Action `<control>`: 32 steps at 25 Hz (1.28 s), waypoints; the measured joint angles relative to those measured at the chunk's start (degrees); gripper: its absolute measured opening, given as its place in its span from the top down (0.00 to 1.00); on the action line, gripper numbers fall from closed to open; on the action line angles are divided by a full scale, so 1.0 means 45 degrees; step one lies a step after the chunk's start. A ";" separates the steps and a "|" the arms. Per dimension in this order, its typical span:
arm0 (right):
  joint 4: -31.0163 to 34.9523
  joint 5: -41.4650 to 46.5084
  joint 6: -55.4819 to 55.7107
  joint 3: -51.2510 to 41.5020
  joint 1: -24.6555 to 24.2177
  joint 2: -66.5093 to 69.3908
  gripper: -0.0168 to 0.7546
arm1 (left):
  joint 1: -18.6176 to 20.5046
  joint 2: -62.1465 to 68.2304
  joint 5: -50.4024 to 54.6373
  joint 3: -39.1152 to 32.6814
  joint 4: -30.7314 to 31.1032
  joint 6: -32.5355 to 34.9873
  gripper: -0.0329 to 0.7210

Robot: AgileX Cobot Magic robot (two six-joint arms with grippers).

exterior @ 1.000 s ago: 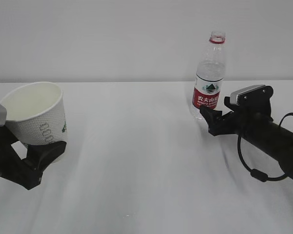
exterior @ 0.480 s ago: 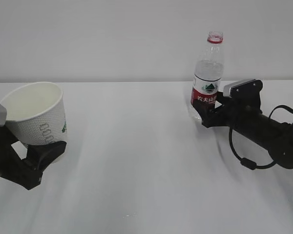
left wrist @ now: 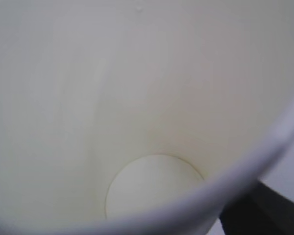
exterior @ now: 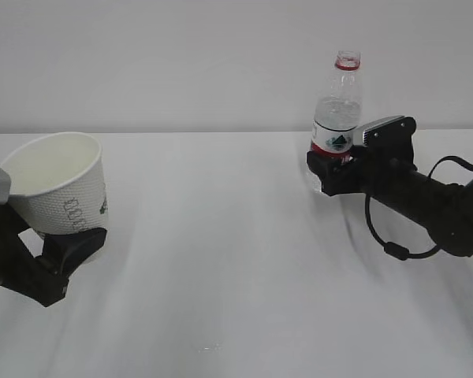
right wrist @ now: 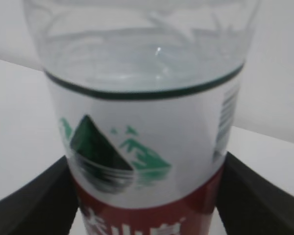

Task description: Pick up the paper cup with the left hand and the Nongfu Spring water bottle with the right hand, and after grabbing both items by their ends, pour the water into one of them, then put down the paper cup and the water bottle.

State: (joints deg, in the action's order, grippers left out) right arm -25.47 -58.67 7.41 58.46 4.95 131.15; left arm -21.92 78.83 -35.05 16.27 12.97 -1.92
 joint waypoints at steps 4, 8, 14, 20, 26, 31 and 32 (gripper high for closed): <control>-0.0052 0.0000 0.0074 0.0389 0.0000 0.0455 0.19 | 0.0000 0.0000 -0.0167 0.0000 0.0000 0.0000 0.23; -0.0080 0.0000 0.0105 0.0599 0.0000 0.0711 0.19 | 0.0000 0.0000 -0.0244 0.0000 0.0000 0.0000 0.23; -0.0103 -0.0073 0.0105 0.0647 0.0000 0.0831 0.22 | 0.0000 0.0000 -0.0272 0.0000 0.0000 0.0000 0.23; -0.0312 -0.0102 0.0105 0.0656 0.0000 0.0831 0.29 | 0.0000 0.0000 -0.0272 0.0000 0.0000 0.0000 0.23; -0.0466 -0.0126 0.0105 0.0677 0.0000 0.0831 0.30 | 0.0000 0.0000 -0.0272 0.0000 0.0000 0.0000 0.23; -0.0725 0.0202 0.0105 0.0359 0.0000 0.0415 0.30 | 0.0000 0.0000 -0.0272 0.0000 0.0397 0.0000 0.23; -0.0827 0.0303 0.0105 0.0275 0.0000 0.0303 0.30 | 0.0000 0.0000 -0.0272 0.0000 0.0464 0.0000 0.23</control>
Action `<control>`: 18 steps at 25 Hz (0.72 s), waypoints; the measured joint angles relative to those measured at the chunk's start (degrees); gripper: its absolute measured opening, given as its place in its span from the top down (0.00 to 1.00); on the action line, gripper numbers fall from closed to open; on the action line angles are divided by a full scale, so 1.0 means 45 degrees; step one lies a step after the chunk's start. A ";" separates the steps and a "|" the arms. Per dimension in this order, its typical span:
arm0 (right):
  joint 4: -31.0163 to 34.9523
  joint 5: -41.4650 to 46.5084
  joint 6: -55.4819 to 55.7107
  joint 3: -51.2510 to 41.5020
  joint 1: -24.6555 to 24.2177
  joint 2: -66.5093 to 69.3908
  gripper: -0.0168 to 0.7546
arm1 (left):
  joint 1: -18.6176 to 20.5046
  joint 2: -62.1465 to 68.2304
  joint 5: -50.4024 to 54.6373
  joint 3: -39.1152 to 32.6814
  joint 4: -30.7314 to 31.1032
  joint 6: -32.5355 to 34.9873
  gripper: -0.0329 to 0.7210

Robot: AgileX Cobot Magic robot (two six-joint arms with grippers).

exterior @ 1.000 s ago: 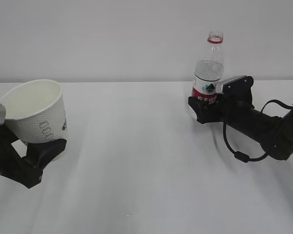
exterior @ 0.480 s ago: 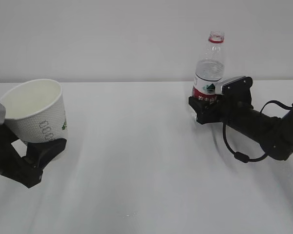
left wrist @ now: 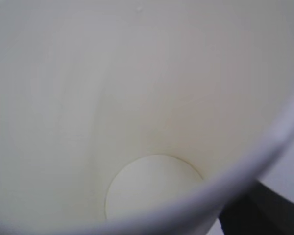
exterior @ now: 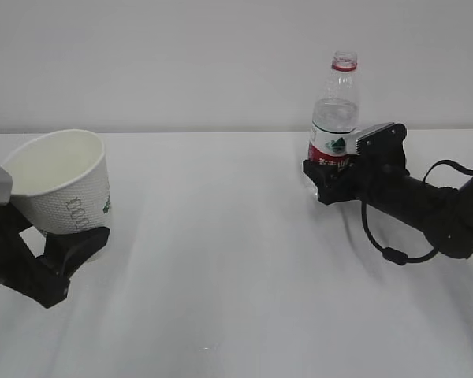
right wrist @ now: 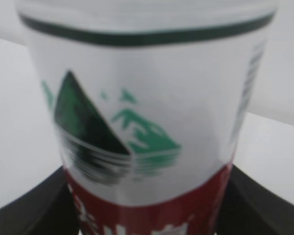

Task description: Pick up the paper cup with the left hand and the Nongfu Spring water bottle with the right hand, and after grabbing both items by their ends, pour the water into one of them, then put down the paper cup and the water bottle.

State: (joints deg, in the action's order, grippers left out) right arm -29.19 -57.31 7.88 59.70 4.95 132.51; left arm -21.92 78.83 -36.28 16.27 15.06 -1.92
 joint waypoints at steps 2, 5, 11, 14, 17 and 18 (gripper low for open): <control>-0.0089 0.0156 0.0000 -0.0297 0.0000 -0.0289 0.30 | 0.0000 0.0000 0.0000 0.0000 0.0050 0.0000 0.23; -0.0160 0.0237 0.0000 -0.0711 0.0000 -0.0711 0.30 | 0.0000 0.0000 0.0000 0.0000 0.0069 0.0000 0.23; -0.0249 0.0237 0.0000 -0.1549 0.0000 -0.1670 0.30 | 0.0000 0.0000 0.0000 0.0000 0.0099 -0.0112 0.23; -0.0351 0.0237 0.0000 -0.1953 0.0000 -0.2124 0.30 | 0.0000 0.0000 0.0000 0.0000 0.0329 -0.0273 0.23; -0.0405 0.0258 0.0000 -0.2442 0.0000 -0.2638 0.30 | 0.0000 0.0000 -0.0185 0.0000 0.1234 -0.0816 0.23; -0.0405 0.0258 0.0000 -0.2598 0.0000 -0.2837 0.30 | 0.0000 0.0000 -0.0373 0.0000 0.1577 -0.1049 0.23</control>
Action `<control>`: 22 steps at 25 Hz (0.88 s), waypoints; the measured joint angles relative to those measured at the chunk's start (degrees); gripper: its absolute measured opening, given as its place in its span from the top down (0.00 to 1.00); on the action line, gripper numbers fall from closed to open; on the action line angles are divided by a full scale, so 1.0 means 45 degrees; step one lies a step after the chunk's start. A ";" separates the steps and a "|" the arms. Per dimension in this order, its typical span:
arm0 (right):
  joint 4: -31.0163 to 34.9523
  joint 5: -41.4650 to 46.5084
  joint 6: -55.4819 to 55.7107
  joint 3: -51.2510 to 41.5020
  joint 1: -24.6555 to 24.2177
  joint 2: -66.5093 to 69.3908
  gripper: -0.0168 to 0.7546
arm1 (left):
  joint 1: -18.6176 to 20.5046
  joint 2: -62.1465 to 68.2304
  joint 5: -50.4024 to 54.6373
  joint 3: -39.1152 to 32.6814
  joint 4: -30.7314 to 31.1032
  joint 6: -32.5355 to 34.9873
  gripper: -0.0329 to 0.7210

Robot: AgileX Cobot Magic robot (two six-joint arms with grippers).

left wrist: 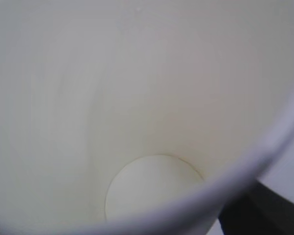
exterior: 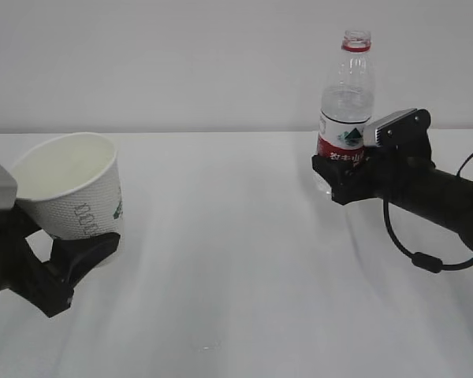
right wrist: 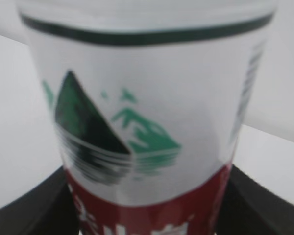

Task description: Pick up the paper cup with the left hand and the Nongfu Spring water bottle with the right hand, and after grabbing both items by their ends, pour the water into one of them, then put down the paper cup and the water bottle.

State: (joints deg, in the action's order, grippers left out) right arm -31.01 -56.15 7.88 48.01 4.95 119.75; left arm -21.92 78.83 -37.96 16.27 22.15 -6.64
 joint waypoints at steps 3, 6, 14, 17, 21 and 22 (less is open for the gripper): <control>-0.0010 0.0000 0.0000 -0.0560 0.0000 -0.0609 0.30 | 0.0000 0.0000 -0.0491 0.0000 0.0585 -0.0539 0.23; -0.0030 0.0000 0.0000 -0.1169 0.0000 -0.1223 0.30 | 0.0000 0.0000 -0.0666 0.0000 0.0749 -0.0678 0.23; -0.0030 0.0000 0.0000 -0.2541 0.0000 -0.2557 0.30 | 0.0000 0.0000 -0.0786 0.0000 0.1221 -0.1096 0.24; -0.0030 0.0000 0.0000 -0.2998 0.0000 -0.2962 0.30 | 0.0000 0.0000 -0.0855 0.0000 0.1735 -0.1593 0.24; -0.0030 0.0000 0.0000 -0.3769 0.0000 -0.3533 0.30 | 0.0000 0.0000 -0.0976 0.0000 0.2492 -0.2131 0.24; -0.0030 0.0000 0.0000 -0.3986 0.0000 -0.3703 0.30 | 0.0000 0.0000 -0.1007 0.0000 0.2739 -0.2282 0.24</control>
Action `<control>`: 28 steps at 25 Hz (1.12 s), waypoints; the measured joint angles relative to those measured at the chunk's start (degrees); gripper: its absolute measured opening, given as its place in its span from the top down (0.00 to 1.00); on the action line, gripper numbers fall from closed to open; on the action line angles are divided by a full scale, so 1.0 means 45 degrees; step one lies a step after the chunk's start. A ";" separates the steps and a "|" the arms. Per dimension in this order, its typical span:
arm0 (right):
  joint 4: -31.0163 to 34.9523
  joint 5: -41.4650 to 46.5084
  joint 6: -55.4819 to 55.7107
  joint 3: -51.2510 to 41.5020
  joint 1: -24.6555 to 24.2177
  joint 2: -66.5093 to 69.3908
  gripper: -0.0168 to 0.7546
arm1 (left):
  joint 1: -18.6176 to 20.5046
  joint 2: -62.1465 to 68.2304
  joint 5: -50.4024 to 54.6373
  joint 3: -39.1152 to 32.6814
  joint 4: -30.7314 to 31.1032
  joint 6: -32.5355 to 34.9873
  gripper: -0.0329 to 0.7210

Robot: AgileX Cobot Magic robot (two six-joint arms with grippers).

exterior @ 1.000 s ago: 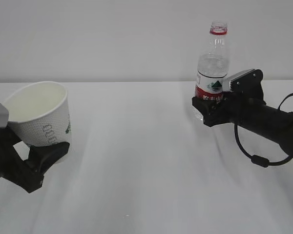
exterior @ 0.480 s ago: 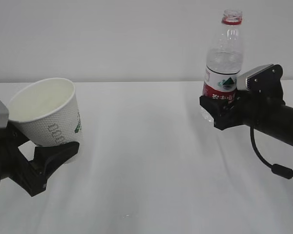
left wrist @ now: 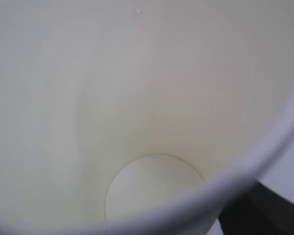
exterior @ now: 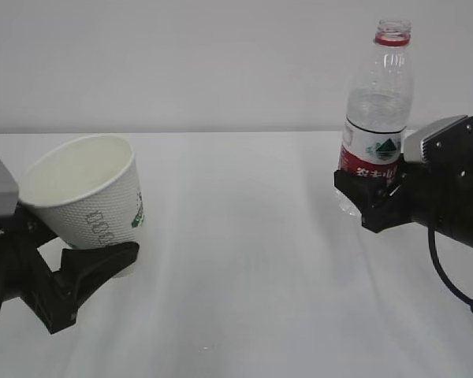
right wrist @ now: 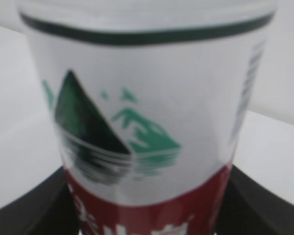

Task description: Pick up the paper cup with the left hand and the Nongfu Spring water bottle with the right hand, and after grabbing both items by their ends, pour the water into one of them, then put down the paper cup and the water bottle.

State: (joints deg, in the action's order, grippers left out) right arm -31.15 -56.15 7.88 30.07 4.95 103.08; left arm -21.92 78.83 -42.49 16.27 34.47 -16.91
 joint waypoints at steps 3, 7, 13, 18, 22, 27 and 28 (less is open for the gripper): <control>0.0000 -0.0102 0.0000 -0.0631 0.0000 -0.0499 0.30 | 0.0000 0.0000 -0.0078 0.0000 0.0467 -0.0223 0.24; -0.0028 -0.0247 0.0000 -0.1443 0.0000 -0.1124 0.30 | 0.0000 0.0000 -0.0226 0.0000 0.0855 -0.0538 0.24; -0.0028 -0.0943 0.0000 -0.2612 0.0000 -0.1822 0.30 | -0.0023 0.0000 -0.0605 0.0000 0.1669 -0.0731 0.24; -0.0028 -0.1151 -0.0024 -0.3338 0.0000 -0.1992 0.30 | -0.0023 0.0000 -0.0656 0.0000 0.2426 -0.1018 0.24; -0.0028 -0.1151 -0.0024 -0.3641 0.0000 -0.1992 0.30 | -0.0023 0.0000 -0.0656 0.0000 0.2869 -0.1180 0.24; -0.0028 -0.1151 -0.0024 -0.3672 0.0000 -0.2017 0.30 | -0.0023 0.0000 -0.0656 0.0000 0.3194 -0.1504 0.24; -0.0028 -0.1151 -0.0024 -0.3672 0.0000 -0.2033 0.30 | -0.0023 0.0000 -0.0685 0.0000 0.3269 -0.1605 0.24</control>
State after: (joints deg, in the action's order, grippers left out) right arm -31.27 -61.32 7.77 13.55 4.95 93.93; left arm -22.03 78.83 -45.57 16.27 49.18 -24.13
